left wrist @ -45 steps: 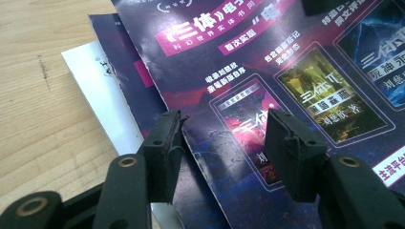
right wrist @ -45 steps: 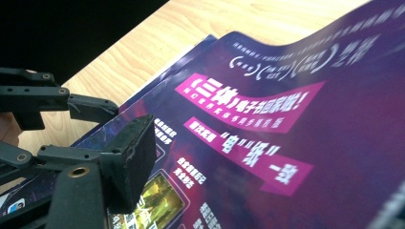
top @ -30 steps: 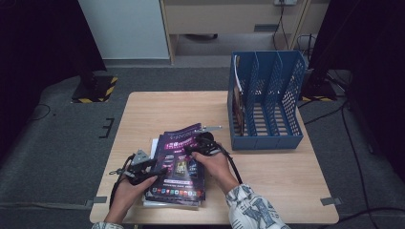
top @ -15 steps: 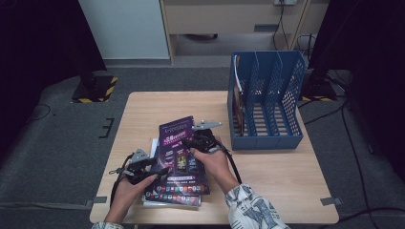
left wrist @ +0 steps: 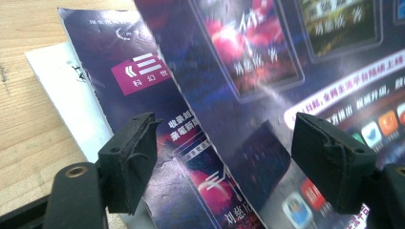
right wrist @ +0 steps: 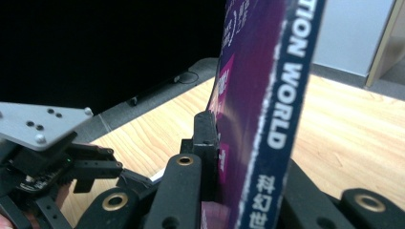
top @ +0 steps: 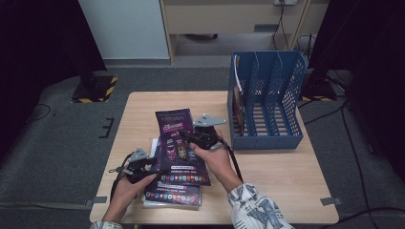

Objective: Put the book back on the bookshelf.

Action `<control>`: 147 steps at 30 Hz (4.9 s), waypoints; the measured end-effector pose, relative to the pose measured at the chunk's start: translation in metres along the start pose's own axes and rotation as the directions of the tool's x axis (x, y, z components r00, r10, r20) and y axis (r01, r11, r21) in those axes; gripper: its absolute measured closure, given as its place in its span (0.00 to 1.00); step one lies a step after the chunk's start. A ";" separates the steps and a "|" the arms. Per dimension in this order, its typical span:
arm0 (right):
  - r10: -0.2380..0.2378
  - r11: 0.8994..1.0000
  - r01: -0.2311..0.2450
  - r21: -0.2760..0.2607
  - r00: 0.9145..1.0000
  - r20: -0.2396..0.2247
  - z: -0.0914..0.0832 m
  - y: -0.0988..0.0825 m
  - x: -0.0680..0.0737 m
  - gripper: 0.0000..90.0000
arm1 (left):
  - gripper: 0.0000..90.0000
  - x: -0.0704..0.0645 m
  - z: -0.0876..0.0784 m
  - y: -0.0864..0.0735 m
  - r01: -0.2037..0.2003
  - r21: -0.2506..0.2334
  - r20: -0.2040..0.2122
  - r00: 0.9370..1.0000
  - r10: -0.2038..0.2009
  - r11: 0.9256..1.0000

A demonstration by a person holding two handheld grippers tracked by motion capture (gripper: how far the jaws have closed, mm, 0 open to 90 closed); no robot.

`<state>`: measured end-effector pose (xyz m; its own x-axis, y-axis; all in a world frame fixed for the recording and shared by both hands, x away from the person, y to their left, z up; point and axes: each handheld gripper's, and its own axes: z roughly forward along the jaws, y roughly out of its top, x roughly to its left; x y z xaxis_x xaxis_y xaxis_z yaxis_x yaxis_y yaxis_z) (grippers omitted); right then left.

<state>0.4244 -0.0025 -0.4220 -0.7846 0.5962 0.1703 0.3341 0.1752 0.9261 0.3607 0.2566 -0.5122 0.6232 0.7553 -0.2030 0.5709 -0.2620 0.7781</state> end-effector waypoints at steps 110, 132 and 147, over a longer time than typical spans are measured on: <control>0.006 0.996 -0.010 -0.087 0.999 -0.046 -0.028 0.056 -0.025 0.94 | 0.67 0.000 -0.015 0.019 -0.019 -0.104 -0.119 0.993 0.006 0.994; -0.044 0.983 0.040 -0.182 0.999 -0.019 -0.042 0.079 -0.025 0.94 | 0.49 0.018 -0.021 0.009 0.066 -0.117 -0.173 0.981 -0.085 0.991; -0.060 0.976 0.064 -0.210 0.998 0.025 -0.057 0.083 -0.031 0.94 | 0.13 0.036 -0.027 0.003 0.076 -0.106 -0.342 0.933 -0.108 0.991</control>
<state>0.4463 -0.0511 -0.3307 -0.7900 0.6039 0.1061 0.1664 0.0446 0.9851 0.3700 0.2989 -0.5013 0.3371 0.9388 -0.0704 0.5572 -0.1387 0.8187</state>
